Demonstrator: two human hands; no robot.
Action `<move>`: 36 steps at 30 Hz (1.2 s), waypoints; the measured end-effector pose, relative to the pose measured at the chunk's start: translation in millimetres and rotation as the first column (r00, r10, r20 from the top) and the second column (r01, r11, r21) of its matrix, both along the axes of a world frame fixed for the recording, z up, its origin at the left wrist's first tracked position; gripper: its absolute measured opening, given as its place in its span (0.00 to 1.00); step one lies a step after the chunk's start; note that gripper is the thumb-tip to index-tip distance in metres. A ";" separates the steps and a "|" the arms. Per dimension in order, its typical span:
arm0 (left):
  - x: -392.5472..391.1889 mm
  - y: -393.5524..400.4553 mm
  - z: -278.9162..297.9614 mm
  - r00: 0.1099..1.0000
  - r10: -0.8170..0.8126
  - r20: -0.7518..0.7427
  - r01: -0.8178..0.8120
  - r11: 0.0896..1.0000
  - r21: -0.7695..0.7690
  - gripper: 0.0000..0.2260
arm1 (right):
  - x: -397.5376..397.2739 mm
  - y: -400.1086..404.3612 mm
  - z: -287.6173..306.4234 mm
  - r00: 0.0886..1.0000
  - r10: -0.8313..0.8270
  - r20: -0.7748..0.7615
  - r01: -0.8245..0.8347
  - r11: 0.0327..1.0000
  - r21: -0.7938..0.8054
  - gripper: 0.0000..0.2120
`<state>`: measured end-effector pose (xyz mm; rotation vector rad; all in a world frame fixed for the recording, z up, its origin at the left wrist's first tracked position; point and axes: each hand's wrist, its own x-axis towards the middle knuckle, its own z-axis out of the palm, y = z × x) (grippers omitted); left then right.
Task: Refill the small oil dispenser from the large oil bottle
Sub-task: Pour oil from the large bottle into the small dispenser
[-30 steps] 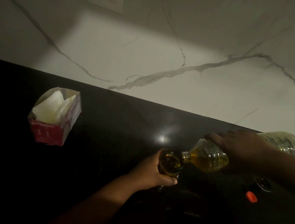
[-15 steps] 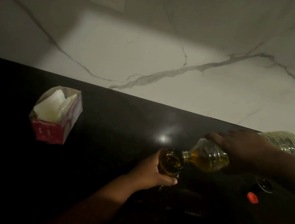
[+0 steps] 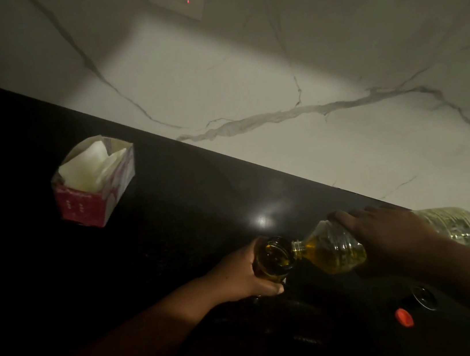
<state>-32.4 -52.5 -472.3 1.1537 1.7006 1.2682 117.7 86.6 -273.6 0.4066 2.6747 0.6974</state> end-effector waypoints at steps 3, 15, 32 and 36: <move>0.3 -0.2 -1.1 1.000 0.002 0.003 -0.002 1.000 0.003 0.34 | 0.4 -1.2 1.5 1.000 0.007 -0.001 -0.007 1.000 -0.003 0.42; -0.1 -0.7 -2.1 1.000 0.012 -0.013 -0.012 1.000 -0.014 0.35 | -1.2 -2.8 2.2 1.000 0.008 0.003 -0.008 1.000 0.003 0.41; -1.5 -0.3 -2.2 1.000 -0.010 -0.015 0.010 1.000 -0.021 0.34 | -0.9 1.8 -0.7 1.000 0.015 -0.007 -0.015 1.000 -0.007 0.41; -2.2 -0.3 -1.5 1.000 -0.020 -0.012 0.019 0.999 -0.036 0.36 | -1.6 2.1 -0.3 1.000 0.020 -0.006 -0.020 1.000 -0.017 0.41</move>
